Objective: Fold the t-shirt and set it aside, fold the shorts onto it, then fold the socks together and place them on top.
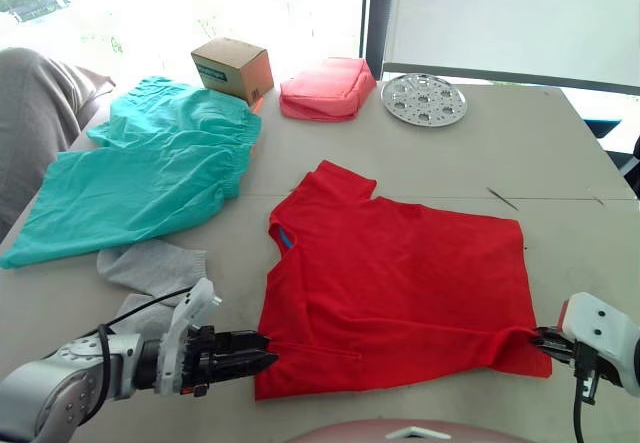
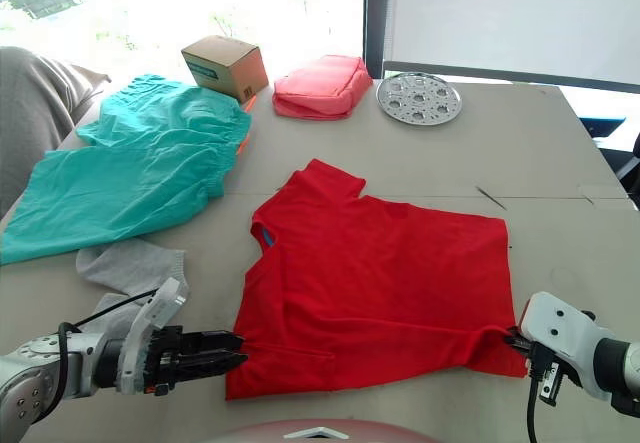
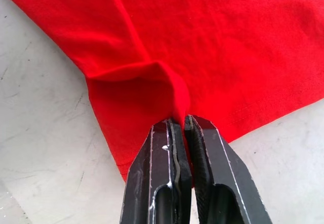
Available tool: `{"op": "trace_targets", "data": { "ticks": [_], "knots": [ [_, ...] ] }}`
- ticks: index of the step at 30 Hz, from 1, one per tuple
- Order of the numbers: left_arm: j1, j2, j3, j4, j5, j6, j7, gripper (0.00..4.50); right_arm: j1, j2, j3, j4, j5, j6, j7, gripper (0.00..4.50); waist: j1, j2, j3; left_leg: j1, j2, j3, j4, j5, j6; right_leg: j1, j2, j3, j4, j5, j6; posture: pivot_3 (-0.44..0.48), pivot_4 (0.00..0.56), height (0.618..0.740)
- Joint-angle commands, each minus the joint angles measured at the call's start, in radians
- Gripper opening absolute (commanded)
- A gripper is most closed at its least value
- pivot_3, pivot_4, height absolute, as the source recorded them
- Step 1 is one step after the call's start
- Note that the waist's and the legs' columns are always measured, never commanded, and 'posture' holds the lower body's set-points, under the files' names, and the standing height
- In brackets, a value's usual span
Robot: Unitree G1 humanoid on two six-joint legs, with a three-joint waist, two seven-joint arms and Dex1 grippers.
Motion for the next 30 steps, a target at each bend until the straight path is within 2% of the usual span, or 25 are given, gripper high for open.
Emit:
{"op": "trace_targets", "data": {
  "ticks": [1, 6, 12, 27, 30],
  "knots": [
    [-0.015, -0.019, -0.012, 0.026, 0.030, -0.044, 0.000, 2.67, 0.008, -0.008, -0.028, -0.016, 0.001, -0.011, 0.002, 0.00, 0.001, 0.000, 0.000, 0.000, 0.000, 0.000, 0.000, 0.000, 0.000, 0.000, 0.000, 0.000, 0.000, 0.000, 0.000, 0.000, 0.150, 0.739],
    [0.002, 0.001, -0.037, 0.032, 0.059, -0.079, -0.049, 2.67, 0.010, -0.008, -0.027, -0.017, 0.001, -0.012, 0.000, 0.00, 0.000, 0.001, 0.000, 0.000, 0.000, 0.000, 0.000, 0.000, 0.000, 0.000, 0.000, 0.000, 0.000, 0.000, 0.000, 0.000, 0.150, 0.739],
    [0.011, 0.001, -0.038, 0.011, 0.024, -0.061, -0.083, 2.67, 0.011, -0.007, -0.028, -0.021, 0.004, -0.009, 0.000, 0.00, 0.000, 0.001, 0.000, 0.000, 0.000, 0.000, 0.000, -0.001, -0.001, 0.000, 0.000, 0.000, 0.000, 0.000, 0.000, 0.000, 0.150, 0.739],
    [-0.023, -0.012, -0.017, -0.052, -0.065, 0.001, -0.067, 2.67, 0.012, -0.006, -0.033, -0.023, 0.007, -0.008, 0.002, 0.00, 0.000, 0.000, 0.000, 0.000, 0.000, 0.000, 0.000, 0.000, -0.001, 0.000, 0.000, 0.000, 0.000, 0.000, 0.000, 0.000, 0.150, 0.739],
    [-0.028, -0.001, -0.046, -0.055, -0.028, -0.012, -0.055, 2.67, 0.012, -0.006, -0.034, -0.025, 0.007, -0.007, 0.002, 0.00, 0.000, 0.001, 0.000, 0.000, 0.000, 0.000, 0.000, 0.000, 0.000, 0.000, 0.000, 0.000, 0.000, 0.000, 0.000, 0.000, 0.150, 0.739]
  ]
}}
